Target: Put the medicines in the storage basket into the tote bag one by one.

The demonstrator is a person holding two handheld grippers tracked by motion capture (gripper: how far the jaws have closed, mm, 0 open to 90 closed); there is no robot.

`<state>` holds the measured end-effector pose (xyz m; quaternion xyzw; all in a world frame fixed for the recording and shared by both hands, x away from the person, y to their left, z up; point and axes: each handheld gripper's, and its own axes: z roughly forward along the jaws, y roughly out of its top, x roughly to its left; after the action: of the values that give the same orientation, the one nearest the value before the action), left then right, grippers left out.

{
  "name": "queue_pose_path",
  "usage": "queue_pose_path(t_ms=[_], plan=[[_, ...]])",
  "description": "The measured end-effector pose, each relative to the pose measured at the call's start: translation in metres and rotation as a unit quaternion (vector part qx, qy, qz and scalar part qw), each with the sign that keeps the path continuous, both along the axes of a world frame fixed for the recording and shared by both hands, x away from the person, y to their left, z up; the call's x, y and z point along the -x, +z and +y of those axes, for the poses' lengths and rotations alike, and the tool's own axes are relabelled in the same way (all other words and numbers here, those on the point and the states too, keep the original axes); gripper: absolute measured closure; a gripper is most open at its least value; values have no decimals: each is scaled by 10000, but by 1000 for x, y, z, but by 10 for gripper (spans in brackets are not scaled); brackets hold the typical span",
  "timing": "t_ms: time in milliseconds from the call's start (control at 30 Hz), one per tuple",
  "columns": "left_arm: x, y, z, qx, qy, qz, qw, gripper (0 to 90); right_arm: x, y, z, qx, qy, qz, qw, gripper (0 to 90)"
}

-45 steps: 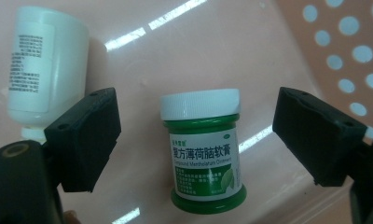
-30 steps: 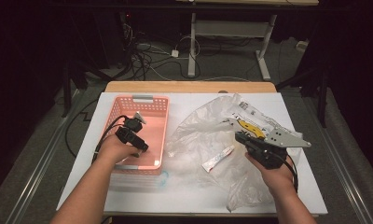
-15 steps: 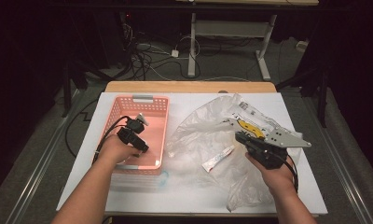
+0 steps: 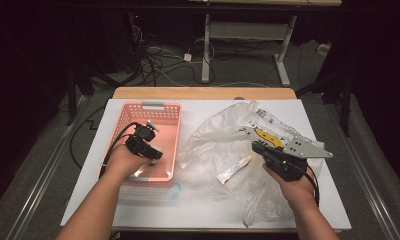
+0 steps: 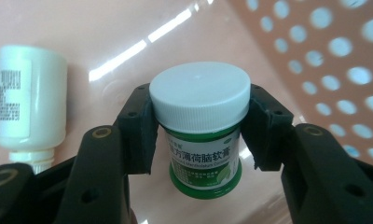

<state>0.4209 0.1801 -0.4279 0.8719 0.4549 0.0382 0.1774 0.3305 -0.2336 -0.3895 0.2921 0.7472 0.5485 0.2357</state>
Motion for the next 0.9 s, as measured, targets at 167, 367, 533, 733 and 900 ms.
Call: queue_pose_path(t_ms=[167,367,533,733,900], plan=[[7,7,-3,185,-73,-269,9994,490,0,0,0,-3,-4,-2,10000,900],[19,15,-4,409,-120,-654,9969,490,0,0,-1,-1,-7,-10,10000,900],[29,21,-2,595,-59,-979,9934,490,1,2,-2,-21,-9,-25,10000,900],[44,26,1,1002,5,-1247,9871,490,1,2,-2,-25,-26,-25,10000,900],[57,26,2,1219,26,-1473,9815,490,1,1,-1,-16,-18,-21,10000,900]])
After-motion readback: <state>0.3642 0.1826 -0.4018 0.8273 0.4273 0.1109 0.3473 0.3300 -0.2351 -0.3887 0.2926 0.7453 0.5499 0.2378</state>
